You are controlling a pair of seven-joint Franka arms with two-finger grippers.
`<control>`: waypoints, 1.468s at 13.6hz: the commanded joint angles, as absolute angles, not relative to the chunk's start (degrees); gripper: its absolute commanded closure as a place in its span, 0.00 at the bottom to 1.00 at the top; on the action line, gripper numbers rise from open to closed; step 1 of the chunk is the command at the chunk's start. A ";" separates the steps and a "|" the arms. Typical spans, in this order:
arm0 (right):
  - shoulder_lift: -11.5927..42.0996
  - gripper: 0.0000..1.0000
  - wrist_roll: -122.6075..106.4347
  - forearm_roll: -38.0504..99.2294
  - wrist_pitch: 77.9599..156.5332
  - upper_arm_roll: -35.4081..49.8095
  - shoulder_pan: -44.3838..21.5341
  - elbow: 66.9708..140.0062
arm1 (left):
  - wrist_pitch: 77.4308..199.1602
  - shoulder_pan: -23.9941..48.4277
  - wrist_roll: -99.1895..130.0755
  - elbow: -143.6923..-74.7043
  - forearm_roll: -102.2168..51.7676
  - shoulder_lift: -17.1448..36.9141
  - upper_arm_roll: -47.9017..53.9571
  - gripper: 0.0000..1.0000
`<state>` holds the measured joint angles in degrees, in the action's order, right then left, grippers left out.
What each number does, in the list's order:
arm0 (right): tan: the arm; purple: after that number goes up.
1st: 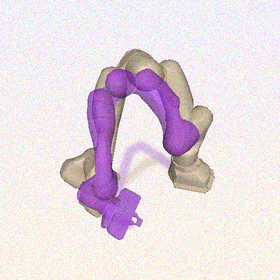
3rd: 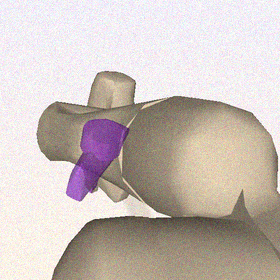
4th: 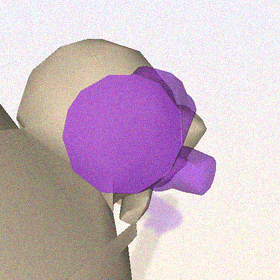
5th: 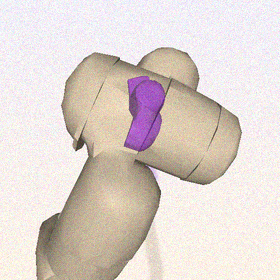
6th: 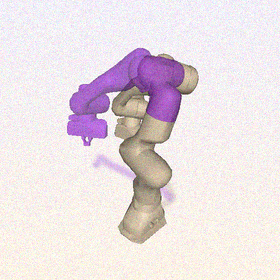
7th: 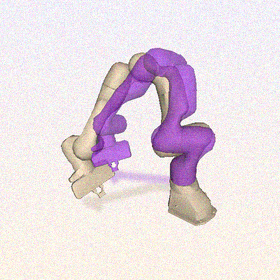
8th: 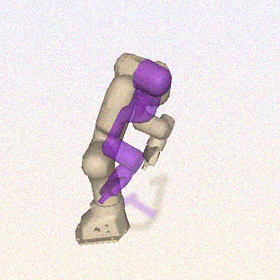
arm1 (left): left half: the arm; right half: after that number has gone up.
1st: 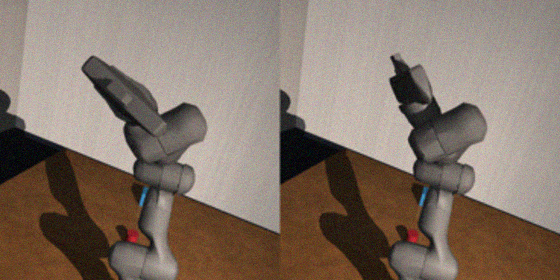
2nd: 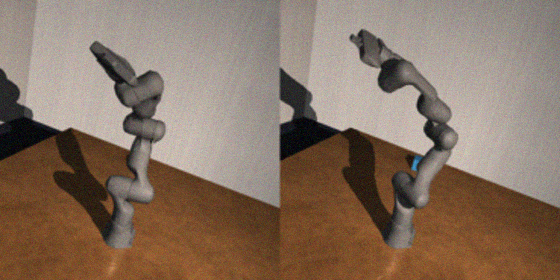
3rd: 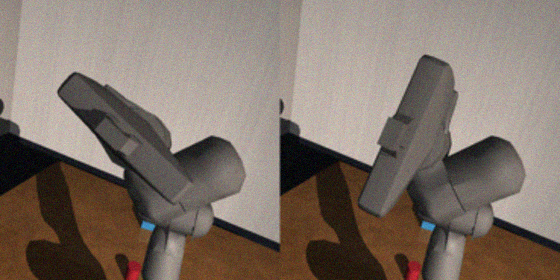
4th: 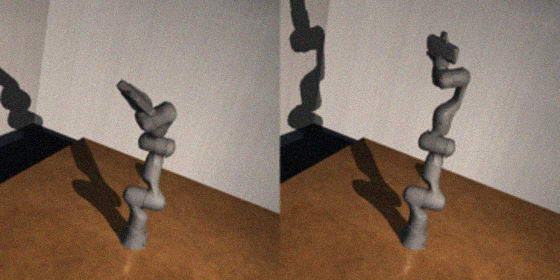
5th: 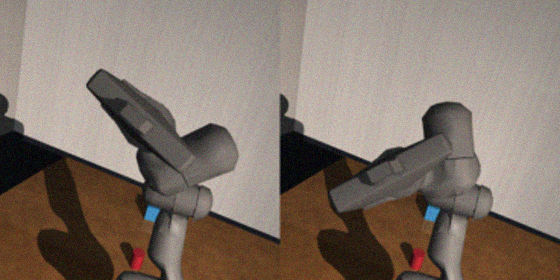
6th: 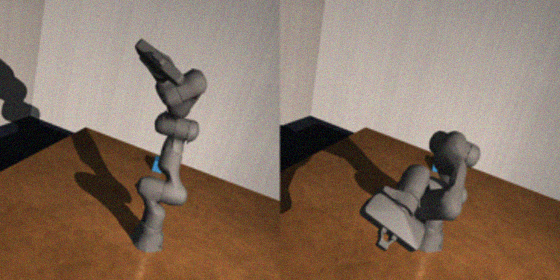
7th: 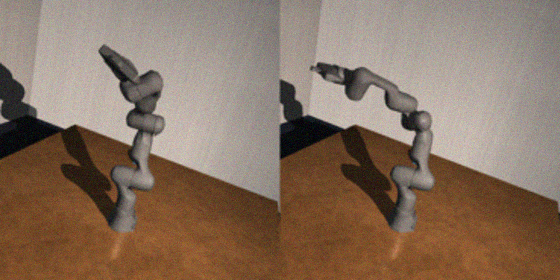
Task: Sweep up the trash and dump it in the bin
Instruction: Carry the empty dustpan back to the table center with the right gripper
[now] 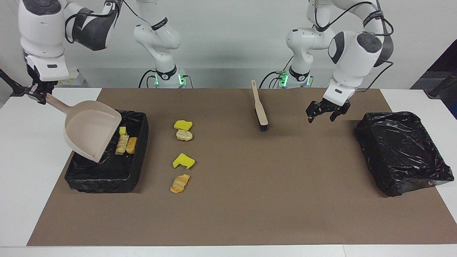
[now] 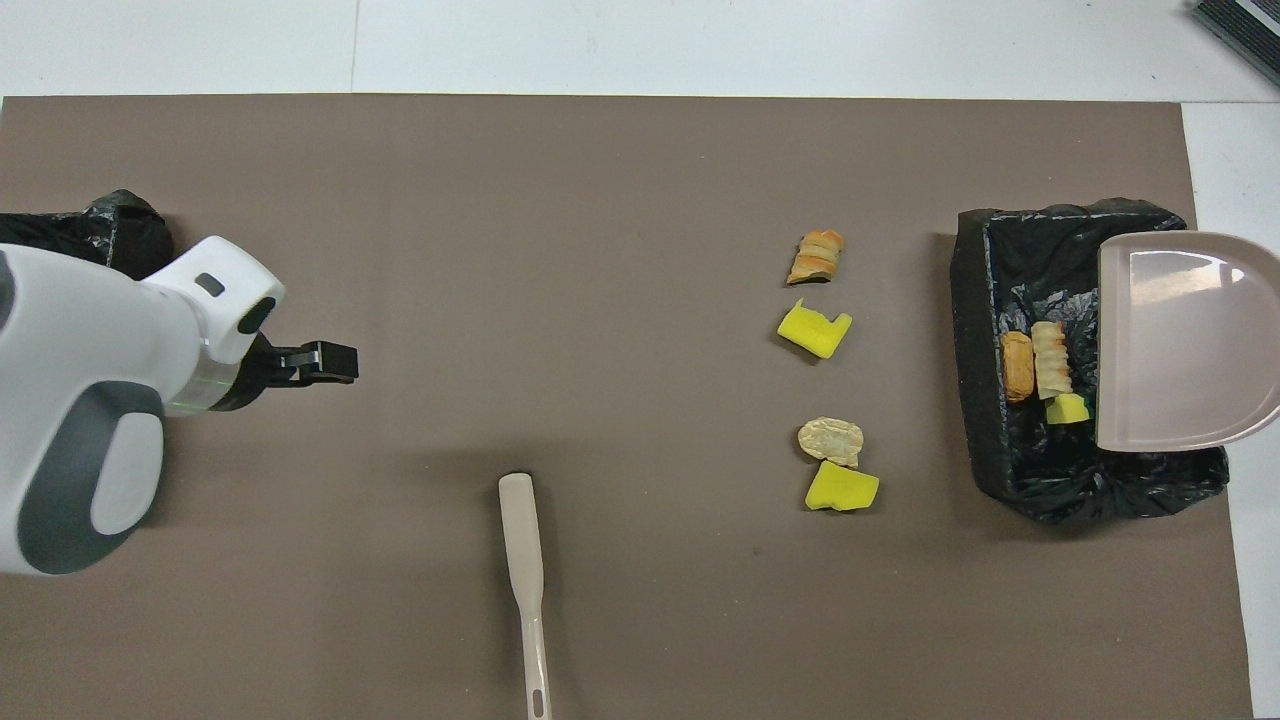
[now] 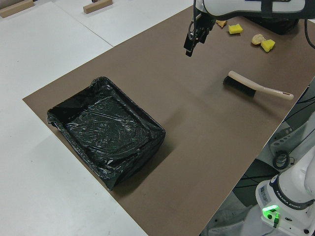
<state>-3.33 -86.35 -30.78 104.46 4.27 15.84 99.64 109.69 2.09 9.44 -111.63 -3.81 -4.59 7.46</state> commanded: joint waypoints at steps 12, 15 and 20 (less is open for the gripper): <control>16.40 1.00 3.80 -17.05 99.49 23.64 -3.57 78.96 | 91.58 -2.20 2.90 -97.82 -1.67 -4.48 7.47 0.00; 27.04 1.00 22.46 -17.75 100.81 23.03 -13.07 69.89 | 91.58 -2.37 2.90 -97.82 -1.58 -4.48 7.47 0.00; 34.61 1.00 37.51 -20.13 109.32 22.85 -22.74 69.43 | 90.89 -2.37 2.90 -97.82 -1.58 -4.57 7.47 0.00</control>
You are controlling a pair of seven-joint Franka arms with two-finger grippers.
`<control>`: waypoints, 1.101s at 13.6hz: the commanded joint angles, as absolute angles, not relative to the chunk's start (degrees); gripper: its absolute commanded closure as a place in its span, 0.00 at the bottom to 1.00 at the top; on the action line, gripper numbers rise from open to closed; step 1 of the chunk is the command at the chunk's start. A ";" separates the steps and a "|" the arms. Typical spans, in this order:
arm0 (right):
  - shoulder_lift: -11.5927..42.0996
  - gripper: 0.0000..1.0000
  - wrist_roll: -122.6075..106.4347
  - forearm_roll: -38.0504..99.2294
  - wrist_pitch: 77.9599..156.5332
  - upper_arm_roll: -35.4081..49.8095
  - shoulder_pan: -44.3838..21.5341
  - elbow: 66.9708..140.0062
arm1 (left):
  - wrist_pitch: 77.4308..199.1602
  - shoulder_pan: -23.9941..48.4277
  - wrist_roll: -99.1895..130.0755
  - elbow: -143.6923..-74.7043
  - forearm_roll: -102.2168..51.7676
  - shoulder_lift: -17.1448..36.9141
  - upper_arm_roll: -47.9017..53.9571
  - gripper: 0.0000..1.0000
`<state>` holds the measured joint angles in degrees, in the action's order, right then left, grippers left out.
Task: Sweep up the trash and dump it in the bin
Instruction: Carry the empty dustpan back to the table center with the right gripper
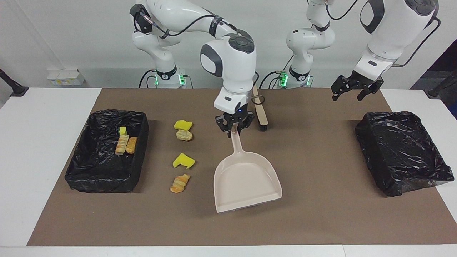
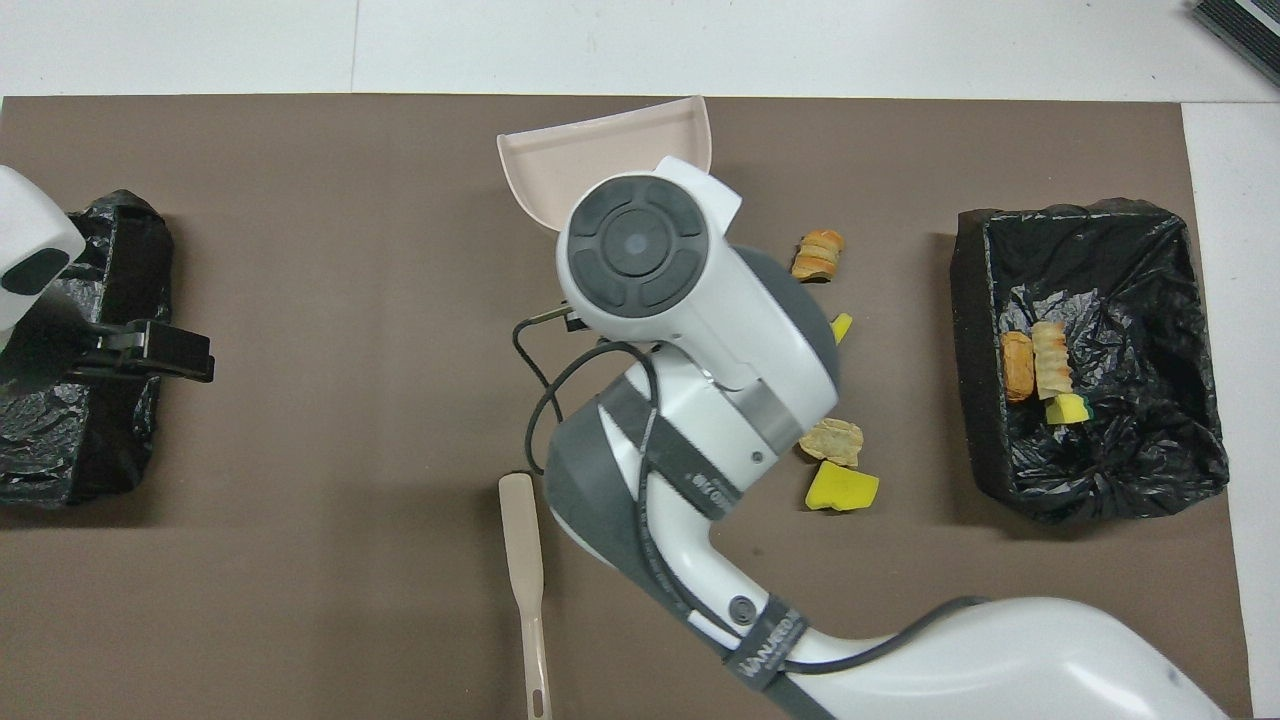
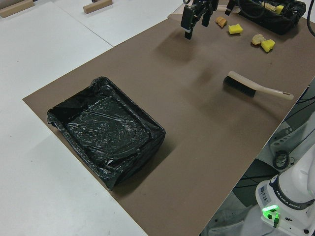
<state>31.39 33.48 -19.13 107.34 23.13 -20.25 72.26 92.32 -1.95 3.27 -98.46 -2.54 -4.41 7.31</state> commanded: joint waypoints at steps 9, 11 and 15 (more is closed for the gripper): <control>41.83 1.00 55.18 -24.26 118.03 23.20 -27.43 71.98 | 93.52 3.43 2.20 -97.21 -1.93 -4.92 3.51 0.00; 41.92 1.00 56.68 -23.39 118.56 23.20 -27.60 72.24 | 93.25 4.04 1.59 -97.21 -1.50 -5.27 3.52 0.00; 41.75 0.65 59.05 -21.10 120.94 23.20 -27.25 73.21 | 95.71 3.34 -9.98 -97.21 -1.32 -4.84 2.90 0.00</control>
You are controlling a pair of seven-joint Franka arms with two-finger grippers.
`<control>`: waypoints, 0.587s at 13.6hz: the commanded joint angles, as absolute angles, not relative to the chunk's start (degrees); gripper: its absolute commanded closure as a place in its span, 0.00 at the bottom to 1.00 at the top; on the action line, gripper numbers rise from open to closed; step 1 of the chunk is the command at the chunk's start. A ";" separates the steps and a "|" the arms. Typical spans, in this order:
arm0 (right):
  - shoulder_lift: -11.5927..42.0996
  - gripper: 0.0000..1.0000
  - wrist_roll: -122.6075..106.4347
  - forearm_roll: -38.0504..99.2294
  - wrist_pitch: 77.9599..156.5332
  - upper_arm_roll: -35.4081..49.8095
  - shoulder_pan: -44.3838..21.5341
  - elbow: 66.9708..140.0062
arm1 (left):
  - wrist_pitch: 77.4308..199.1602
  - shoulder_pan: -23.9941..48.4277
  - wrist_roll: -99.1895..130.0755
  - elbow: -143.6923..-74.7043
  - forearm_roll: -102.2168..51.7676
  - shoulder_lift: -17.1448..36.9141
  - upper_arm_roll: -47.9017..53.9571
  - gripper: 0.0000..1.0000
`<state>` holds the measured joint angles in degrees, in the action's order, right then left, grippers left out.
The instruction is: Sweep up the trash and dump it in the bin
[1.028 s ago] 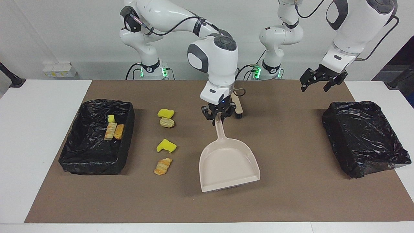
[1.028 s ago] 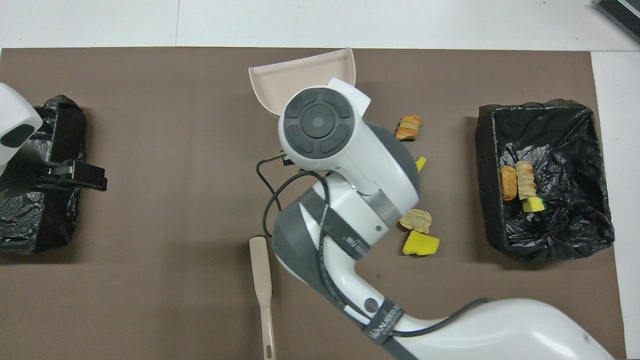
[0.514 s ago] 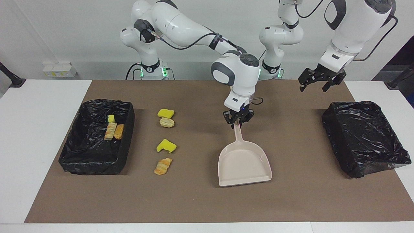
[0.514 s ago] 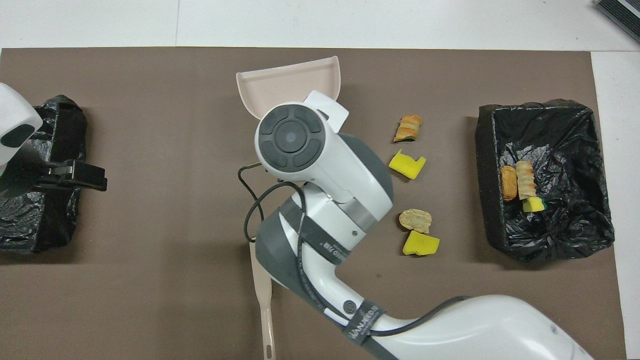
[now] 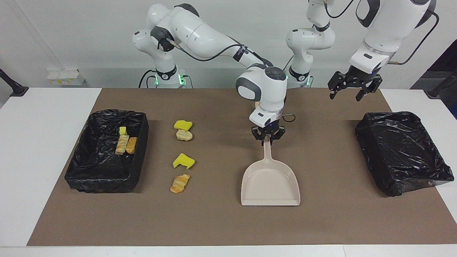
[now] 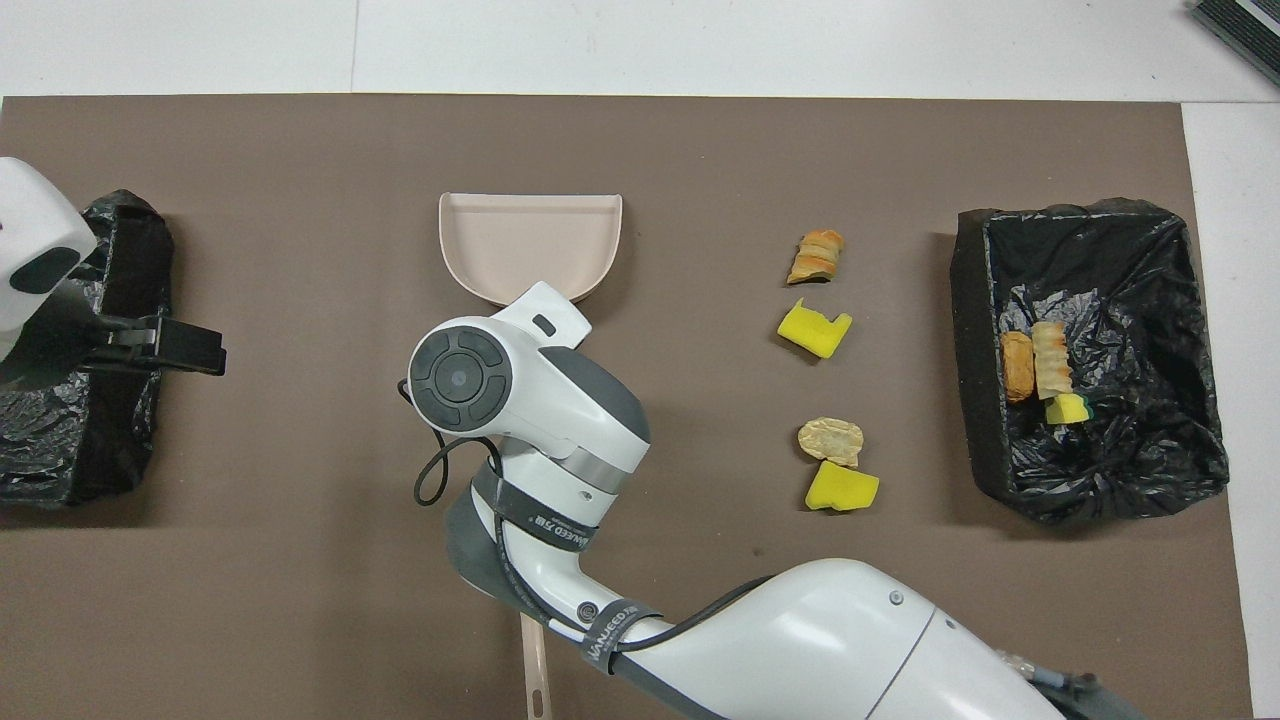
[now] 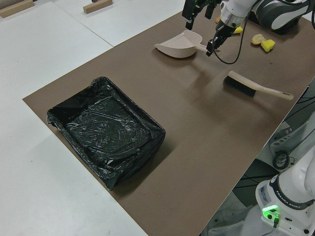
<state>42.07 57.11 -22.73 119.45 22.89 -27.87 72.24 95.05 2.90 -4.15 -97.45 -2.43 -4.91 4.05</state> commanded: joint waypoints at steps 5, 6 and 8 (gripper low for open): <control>38.33 0.17 60.47 -19.08 119.19 23.38 -24.35 73.30 | 96.41 3.16 -12.30 -97.21 -1.49 -2.82 2.90 0.00; 36.84 0.12 60.47 -17.42 118.57 23.38 -23.30 73.39 | 96.94 3.16 -12.30 -97.21 -1.49 -2.29 2.90 0.00; 31.76 0.02 60.03 -14.78 117.43 23.47 -19.10 75.57 | 100.00 3.16 -12.66 -97.21 -1.32 0.25 2.90 0.00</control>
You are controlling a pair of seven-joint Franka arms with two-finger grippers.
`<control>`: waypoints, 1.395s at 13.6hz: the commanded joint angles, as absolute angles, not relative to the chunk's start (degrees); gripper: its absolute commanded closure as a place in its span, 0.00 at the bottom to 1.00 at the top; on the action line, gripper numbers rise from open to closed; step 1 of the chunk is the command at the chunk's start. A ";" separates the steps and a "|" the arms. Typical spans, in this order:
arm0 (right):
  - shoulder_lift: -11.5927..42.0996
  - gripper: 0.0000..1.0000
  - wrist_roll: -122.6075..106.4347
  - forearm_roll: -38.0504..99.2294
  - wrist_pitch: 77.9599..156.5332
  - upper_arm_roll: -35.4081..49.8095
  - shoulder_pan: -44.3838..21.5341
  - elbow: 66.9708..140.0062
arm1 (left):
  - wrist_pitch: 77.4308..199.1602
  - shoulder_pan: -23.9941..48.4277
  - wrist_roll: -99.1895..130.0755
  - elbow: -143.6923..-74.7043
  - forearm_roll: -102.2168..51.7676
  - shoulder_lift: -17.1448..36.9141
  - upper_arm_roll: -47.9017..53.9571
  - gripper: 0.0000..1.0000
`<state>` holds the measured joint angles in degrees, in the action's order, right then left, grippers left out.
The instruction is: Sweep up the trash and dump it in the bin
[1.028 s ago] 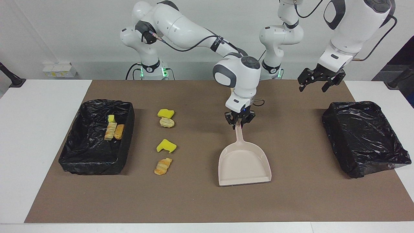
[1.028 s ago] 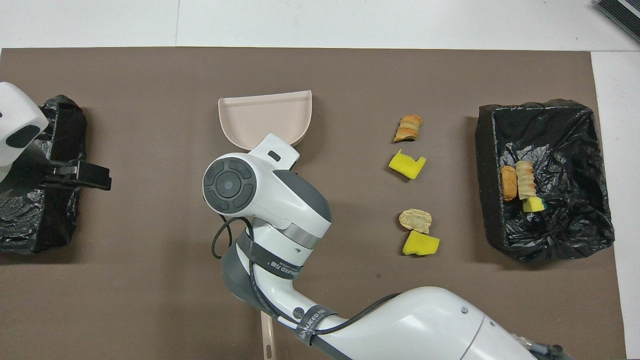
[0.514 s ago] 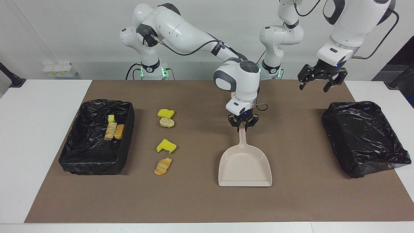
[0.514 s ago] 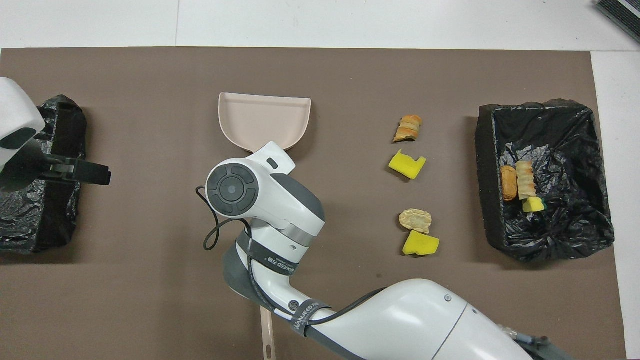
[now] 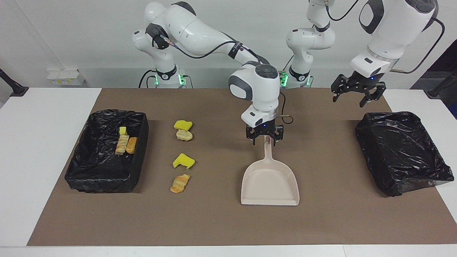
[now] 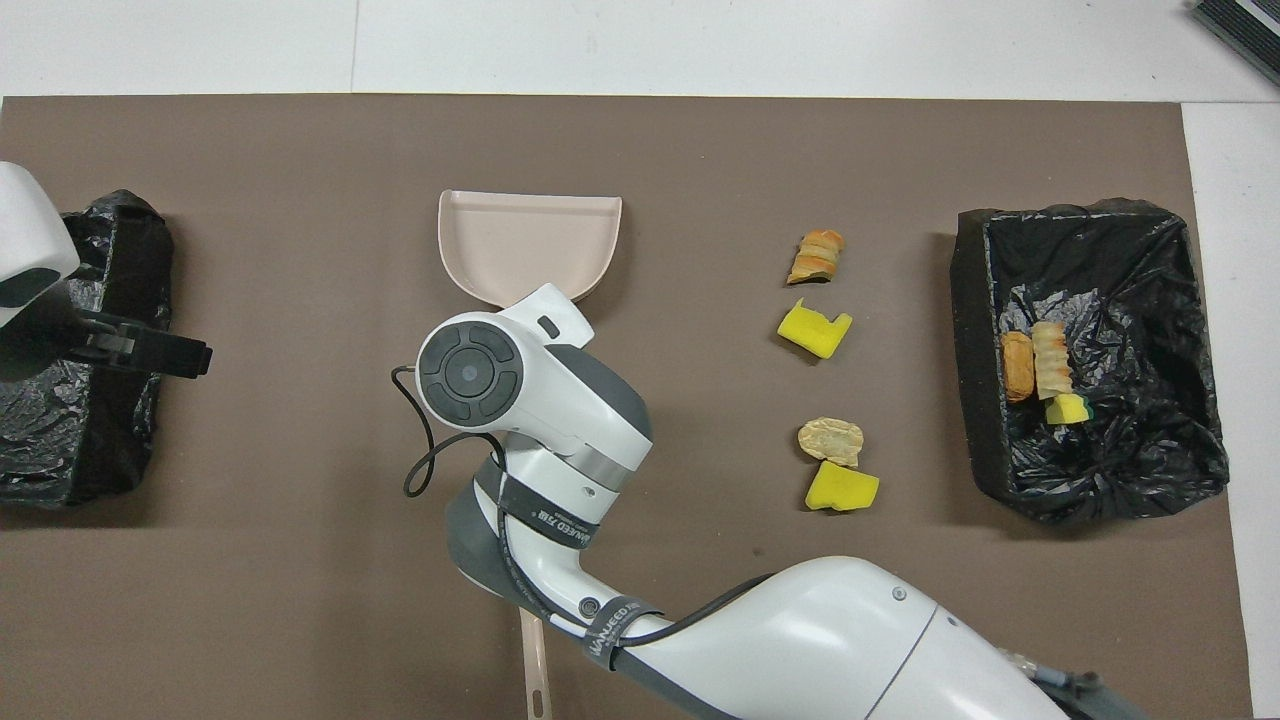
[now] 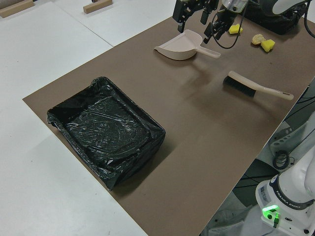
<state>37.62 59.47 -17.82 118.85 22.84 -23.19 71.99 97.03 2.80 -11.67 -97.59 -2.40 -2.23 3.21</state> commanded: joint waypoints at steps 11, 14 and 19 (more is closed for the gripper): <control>6.43 0.00 29.38 -3.52 92.05 23.38 10.18 82.00 | 118.64 10.53 2.27 -100.36 -1.14 13.97 8.79 0.00; 2.82 0.00 24.27 -2.82 86.85 23.38 12.39 81.91 | 121.64 12.04 12.27 -102.48 2.18 15.46 13.16 0.00; 2.02 0.00 21.45 -0.70 85.78 23.20 11.78 82.00 | 128.03 12.92 20.73 -106.77 6.49 17.23 17.49 0.00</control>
<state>3.09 24.13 -2.40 85.19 23.00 11.30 80.18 124.17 12.49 18.71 -103.62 4.05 17.37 17.77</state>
